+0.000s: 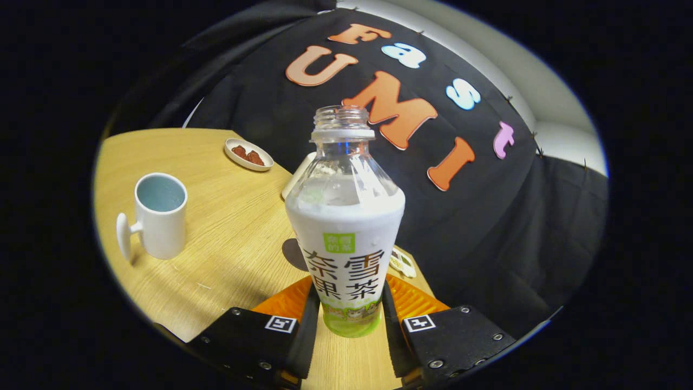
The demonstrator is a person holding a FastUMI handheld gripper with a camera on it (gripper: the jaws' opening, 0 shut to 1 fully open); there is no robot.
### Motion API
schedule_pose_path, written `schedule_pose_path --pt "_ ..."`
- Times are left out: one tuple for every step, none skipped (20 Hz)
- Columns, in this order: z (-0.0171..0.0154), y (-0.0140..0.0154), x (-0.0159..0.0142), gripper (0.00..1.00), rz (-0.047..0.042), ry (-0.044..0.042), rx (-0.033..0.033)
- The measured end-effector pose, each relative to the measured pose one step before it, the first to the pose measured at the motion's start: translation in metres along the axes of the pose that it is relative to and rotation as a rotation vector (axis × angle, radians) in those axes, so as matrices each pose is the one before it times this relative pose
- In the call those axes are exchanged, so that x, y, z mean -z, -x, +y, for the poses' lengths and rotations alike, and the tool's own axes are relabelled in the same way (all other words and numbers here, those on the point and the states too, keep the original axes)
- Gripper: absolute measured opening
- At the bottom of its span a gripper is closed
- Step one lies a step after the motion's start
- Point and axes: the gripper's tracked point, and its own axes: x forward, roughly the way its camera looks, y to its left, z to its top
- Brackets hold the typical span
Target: Take the bottle from table, then pour the juice into the cup, finally place the bottle on the coaster
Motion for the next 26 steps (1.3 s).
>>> schedule_pose_path --pt "0.00342 -0.00158 -0.00546 0.58 -0.01303 0.04407 0.00423" --pt "0.00313 -0.00110 -0.00560 0.57 -0.01020 0.04259 0.00477" --pt "0.00182 -0.00186 -0.00519 0.57 -0.01255 0.04657 0.00540" --pt "0.00177 -0.00061 -0.00515 0.58 -0.01207 0.04679 0.00789" --pt "0.00137 -0.00070 -0.00537 0.57 -0.01196 0.04364 0.00460" --pt "0.00416 0.00196 -0.00293 0.57 -0.01163 0.04073 0.00310" --pt "0.00234 0.00148 -0.00357 0.57 -0.01367 0.03847 0.00468" --pt "-0.00036 0.00009 -0.00415 0.57 -0.01233 0.04117 0.00826" --pt "0.00050 -0.00321 -0.00190 0.57 -0.01057 0.04327 0.01272" --pt "-0.00115 -0.00146 -0.00354 0.57 -0.00904 0.04100 0.01410" --pt "-0.00101 -0.00136 -0.00332 0.57 -0.01044 0.03385 0.01331" --pt "-0.00124 -0.00022 -0.00305 0.57 -0.00586 0.03085 0.01260" --pt "0.00015 -0.00014 -0.00146 0.57 -0.00897 0.02701 0.00969" --pt "0.00097 -0.00061 -0.00112 0.57 -0.00503 0.02545 0.00529" --pt "0.00066 0.00015 -0.00073 0.57 -0.00699 0.02719 0.00516" --pt "-0.00022 0.00100 -0.00236 0.57 -0.00689 0.03391 0.00646" --pt "-0.00160 -0.00089 -0.00203 0.57 -0.00603 0.03702 0.01360" --pt "-0.00272 -0.00013 -0.00198 0.57 -0.00900 0.03693 0.01792" --pt "-0.00155 -0.00188 -0.00198 0.57 -0.00601 0.03131 0.01408" --pt "0.00014 -0.00032 -0.00160 0.57 -0.00384 0.02076 0.00517" --pt "0.00327 -0.00325 0.00034 0.57 -0.00330 0.01436 -0.00040" --pt "0.00224 -0.00156 -0.00131 0.57 -0.00350 0.01390 -0.00021" --pt "0.00039 -0.00122 -0.00112 0.57 -0.00431 0.01977 0.00240" --pt "-0.00041 -0.00033 -0.00184 0.57 -0.00439 0.02023 0.00307" --pt "0.00147 -0.00005 -0.00111 0.57 -0.00496 0.01661 -0.00179" --pt "-0.00011 0.00062 -0.00117 0.57 -0.00412 0.01622 -0.00206"
